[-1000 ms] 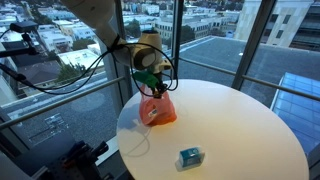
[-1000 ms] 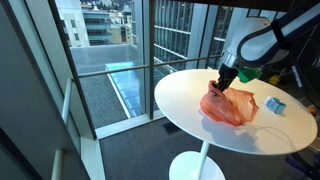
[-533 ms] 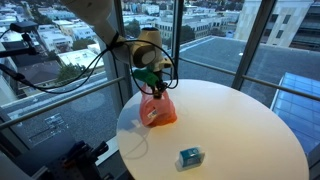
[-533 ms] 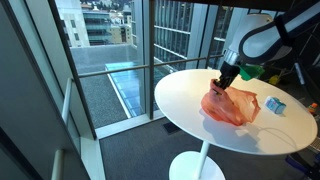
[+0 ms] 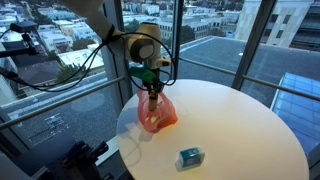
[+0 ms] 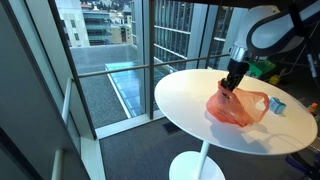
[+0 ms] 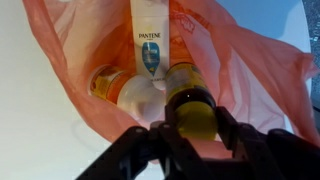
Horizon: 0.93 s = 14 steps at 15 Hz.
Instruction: Remove the bottle with a yellow lid from the plastic bag and put it on the table
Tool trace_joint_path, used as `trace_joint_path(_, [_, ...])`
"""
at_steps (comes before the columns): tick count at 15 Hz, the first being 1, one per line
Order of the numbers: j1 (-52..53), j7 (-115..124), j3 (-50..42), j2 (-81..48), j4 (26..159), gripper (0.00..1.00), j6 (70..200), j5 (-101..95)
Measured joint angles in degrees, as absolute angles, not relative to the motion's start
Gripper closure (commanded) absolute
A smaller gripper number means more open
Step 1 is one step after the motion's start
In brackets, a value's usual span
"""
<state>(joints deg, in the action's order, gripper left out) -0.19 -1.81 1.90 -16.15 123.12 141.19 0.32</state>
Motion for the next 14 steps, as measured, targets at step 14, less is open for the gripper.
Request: trace_joint_path(14, [-0.24,-1.8,-1.96,-10.61,128.17,0.81,134.93,-4.69])
